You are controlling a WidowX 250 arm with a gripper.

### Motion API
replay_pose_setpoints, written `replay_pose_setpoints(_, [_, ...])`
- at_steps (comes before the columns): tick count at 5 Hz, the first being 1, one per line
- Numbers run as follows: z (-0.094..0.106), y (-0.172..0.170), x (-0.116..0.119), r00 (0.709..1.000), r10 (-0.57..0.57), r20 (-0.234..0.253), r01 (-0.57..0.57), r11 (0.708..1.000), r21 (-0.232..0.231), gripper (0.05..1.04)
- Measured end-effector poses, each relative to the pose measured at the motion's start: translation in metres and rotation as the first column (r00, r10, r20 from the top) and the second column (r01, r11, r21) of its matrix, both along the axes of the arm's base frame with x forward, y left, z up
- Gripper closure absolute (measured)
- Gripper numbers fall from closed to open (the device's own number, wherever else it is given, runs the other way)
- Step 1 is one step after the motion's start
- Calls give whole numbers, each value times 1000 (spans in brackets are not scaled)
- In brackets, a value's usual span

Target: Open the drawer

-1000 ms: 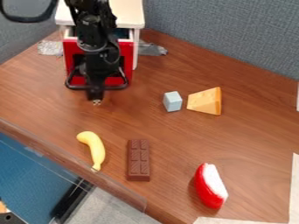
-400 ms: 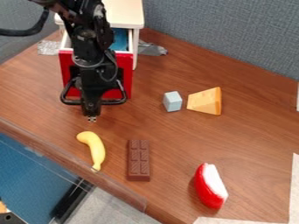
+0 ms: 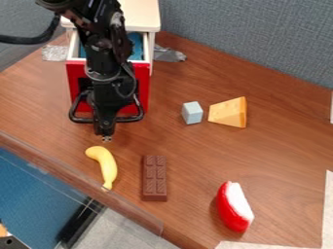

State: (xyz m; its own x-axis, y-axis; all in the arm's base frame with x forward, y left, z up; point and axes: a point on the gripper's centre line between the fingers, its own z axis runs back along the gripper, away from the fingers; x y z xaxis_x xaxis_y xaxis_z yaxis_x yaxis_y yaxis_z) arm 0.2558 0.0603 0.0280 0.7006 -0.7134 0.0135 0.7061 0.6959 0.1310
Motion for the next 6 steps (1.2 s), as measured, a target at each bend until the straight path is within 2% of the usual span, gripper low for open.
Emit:
replay_pose_setpoints(1, [0, -1, -3, 1000, 14, -17, -14, 1000, 0, 945])
replay_pose_setpoints(2, [5, -2, -5, 1000, 18, -12, -18, 1000, 0, 945])
replay_pose_setpoints(5, [4, -2, -14, 1000, 7, -19, -7, 1000, 10, 945])
replay_pose_setpoints(6, [3, -2, -18, 1000, 2, -20, -2, 1000, 14, 918])
